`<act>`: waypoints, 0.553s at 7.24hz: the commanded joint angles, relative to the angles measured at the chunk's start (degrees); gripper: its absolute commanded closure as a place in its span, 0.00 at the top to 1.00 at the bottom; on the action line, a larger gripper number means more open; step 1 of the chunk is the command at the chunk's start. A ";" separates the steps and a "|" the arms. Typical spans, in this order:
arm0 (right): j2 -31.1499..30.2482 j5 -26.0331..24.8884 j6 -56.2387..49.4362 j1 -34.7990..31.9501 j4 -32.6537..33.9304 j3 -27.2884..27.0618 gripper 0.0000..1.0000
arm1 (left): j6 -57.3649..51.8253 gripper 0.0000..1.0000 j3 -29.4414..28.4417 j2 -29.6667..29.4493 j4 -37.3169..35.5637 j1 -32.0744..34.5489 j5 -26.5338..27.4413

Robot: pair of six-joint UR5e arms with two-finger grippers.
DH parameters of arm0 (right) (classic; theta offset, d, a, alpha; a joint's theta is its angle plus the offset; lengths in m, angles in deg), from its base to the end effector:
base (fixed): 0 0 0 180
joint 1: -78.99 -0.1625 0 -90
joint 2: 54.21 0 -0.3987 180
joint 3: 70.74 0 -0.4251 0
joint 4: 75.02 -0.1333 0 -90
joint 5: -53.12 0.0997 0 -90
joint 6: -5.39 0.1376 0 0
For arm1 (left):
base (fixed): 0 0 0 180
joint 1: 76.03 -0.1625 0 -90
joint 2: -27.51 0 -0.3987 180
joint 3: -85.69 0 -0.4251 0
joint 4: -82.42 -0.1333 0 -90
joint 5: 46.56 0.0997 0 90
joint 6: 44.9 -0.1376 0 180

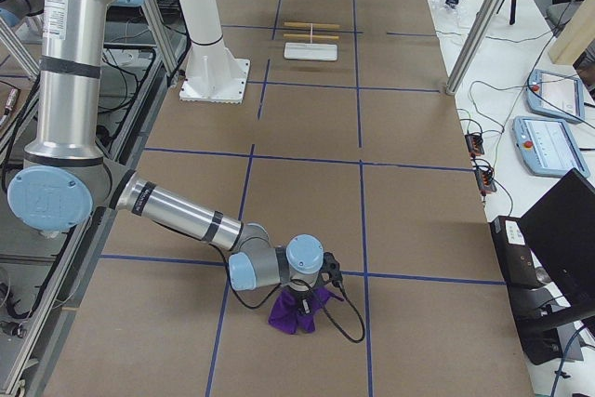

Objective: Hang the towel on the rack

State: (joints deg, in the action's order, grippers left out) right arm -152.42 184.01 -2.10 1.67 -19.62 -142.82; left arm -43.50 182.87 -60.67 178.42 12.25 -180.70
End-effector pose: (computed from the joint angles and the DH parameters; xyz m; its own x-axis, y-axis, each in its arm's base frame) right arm -0.0541 -0.4374 0.8325 0.6820 -0.3836 0.6227 0.3086 0.9228 0.2304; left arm -0.0216 -0.5287 0.5985 0.7137 0.1347 -0.6874 -0.0120 0.9836 0.1802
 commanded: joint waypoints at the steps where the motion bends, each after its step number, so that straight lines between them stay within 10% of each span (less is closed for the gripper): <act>1: -0.05 0.24 -0.32 -0.38 -1.61 -0.51 0.00 | 0.00 1.00 0.03 -0.06 -0.02 -0.04 -0.07; 4: 0.21 0.60 -6.29 -12.37 -1.00 -8.74 0.00 | 0.00 1.00 -0.06 -0.24 0.32 0.05 -0.07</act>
State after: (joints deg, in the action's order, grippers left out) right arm -152.52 184.49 -6.12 -5.33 -20.98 -147.54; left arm -43.50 182.82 -60.83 178.51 12.23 -180.77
